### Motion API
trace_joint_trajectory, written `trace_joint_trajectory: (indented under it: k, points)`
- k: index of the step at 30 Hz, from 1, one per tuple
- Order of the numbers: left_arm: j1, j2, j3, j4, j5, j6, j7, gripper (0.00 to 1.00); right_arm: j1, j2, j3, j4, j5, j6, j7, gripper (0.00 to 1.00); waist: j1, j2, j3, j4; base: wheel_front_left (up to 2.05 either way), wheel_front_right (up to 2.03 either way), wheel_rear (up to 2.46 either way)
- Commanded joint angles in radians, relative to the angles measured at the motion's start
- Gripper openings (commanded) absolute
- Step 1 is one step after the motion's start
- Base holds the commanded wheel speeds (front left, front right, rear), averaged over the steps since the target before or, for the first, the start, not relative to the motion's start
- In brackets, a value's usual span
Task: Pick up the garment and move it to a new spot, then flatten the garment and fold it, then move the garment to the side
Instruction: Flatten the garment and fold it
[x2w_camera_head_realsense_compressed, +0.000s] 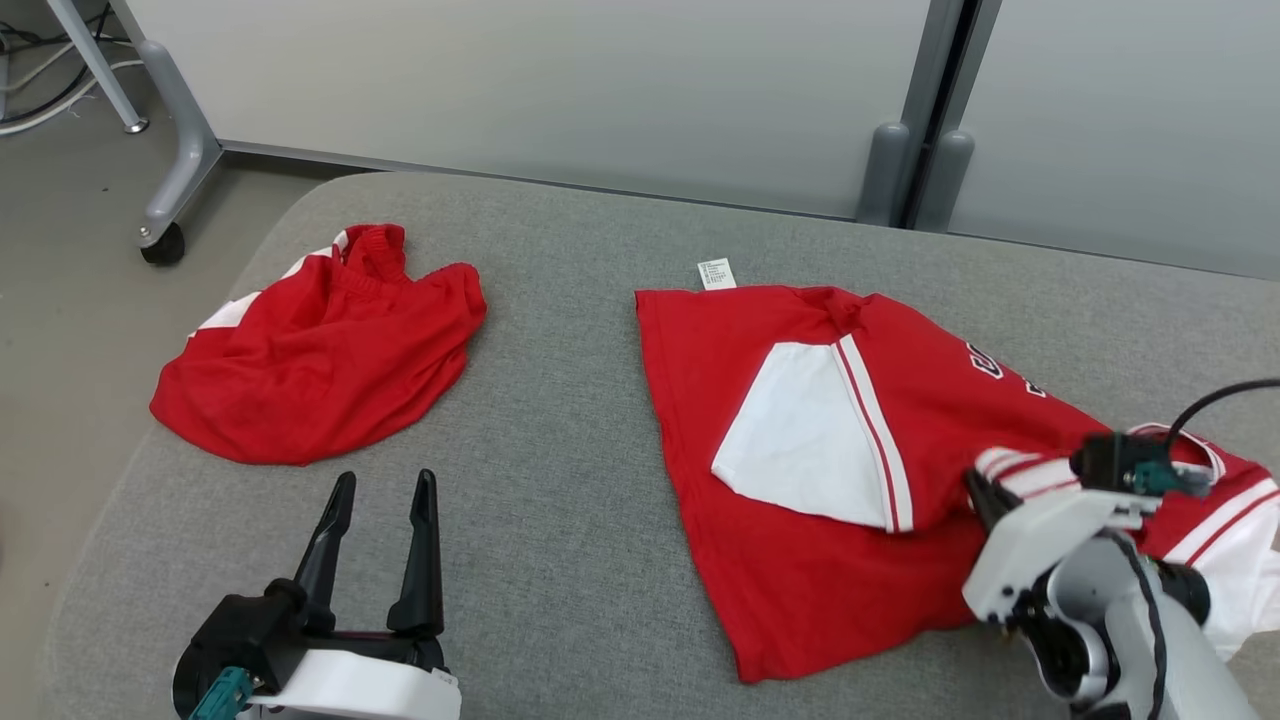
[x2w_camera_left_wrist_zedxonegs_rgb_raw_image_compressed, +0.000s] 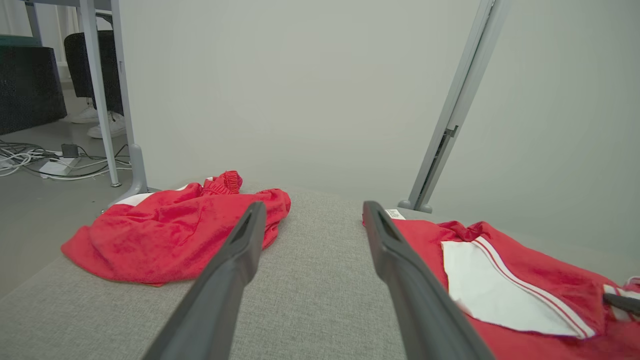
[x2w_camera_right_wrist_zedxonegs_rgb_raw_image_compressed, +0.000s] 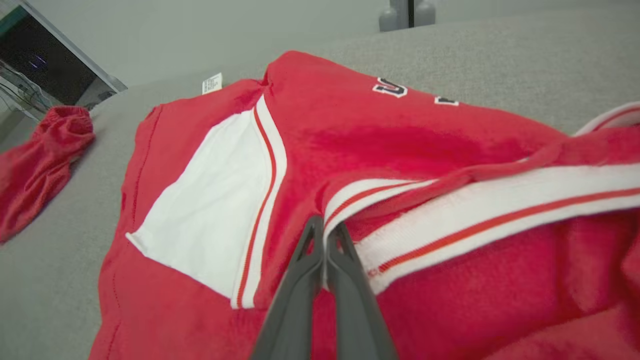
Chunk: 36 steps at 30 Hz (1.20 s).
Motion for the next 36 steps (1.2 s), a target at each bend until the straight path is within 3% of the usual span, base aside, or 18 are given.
trace_joint_trajectory:
  k: [1, 7, 12, 25, 26, 27, 28, 36]
  points:
    - [-0.017, 0.001, 0.003, 0.0, 0.005, -0.005, 0.0, 1.0, -0.023, -0.001, 0.006, -0.02, 0.017, 0.002, -0.005, 0.0, 0.0, -0.0001, 0.005, -0.003, 0.0, 0.0, 0.0]
    - [-0.043, -0.007, 0.005, -0.014, 0.007, -0.009, 0.0, 1.0, -0.138, -0.048, -0.004, -0.123, 0.141, 0.002, 0.031, 0.0, 0.0, -0.0001, 0.084, -0.005, 0.0, 0.0, 0.0]
    - [-0.09, -0.014, 0.001, -0.025, 0.011, -0.019, 0.0, 1.0, -0.286, -0.116, -0.078, -0.112, 0.201, 0.002, 0.04, 0.0, 0.0, -0.0001, 0.195, 0.021, 0.0, 0.0, 0.0]
    - [-0.196, -0.027, -0.026, -0.028, -0.012, -0.03, 0.0, 1.0, -0.663, -0.267, -0.281, 0.14, 0.272, 0.002, 0.003, 0.0, 0.0, -0.0001, 0.392, 0.085, 0.0, 0.0, 0.0]
    - [-0.199, -0.027, -0.03, -0.027, -0.015, -0.026, 0.0, 1.0, -0.681, -0.275, -0.292, 0.172, 0.265, 0.002, -0.007, 0.1, 0.0, -0.0001, 0.394, 0.085, 0.0, 0.0, 0.0]
    - [-0.203, -0.028, -0.033, -0.025, -0.018, -0.023, 0.0, 1.0, -0.697, -0.281, -0.302, 0.205, 0.257, 0.002, -0.019, 0.93, 0.0, -0.0001, 0.393, 0.083, 0.0, 0.0, 0.0]
    - [-0.207, -0.027, -0.035, -0.022, -0.019, -0.021, 0.0, 1.0, -0.709, -0.289, -0.308, 0.233, 0.244, 0.002, -0.036, 1.0, 0.0, -0.0001, 0.388, 0.08, 0.0, 0.0, 0.0]
    - [-0.187, -0.027, -0.03, 0.009, -0.002, -0.027, 0.0, 1.0, -0.64, -0.274, -0.215, 0.345, 0.157, 0.002, -0.165, 1.0, 0.0, -0.0001, 0.269, 0.016, 0.0, 0.0, 0.0]
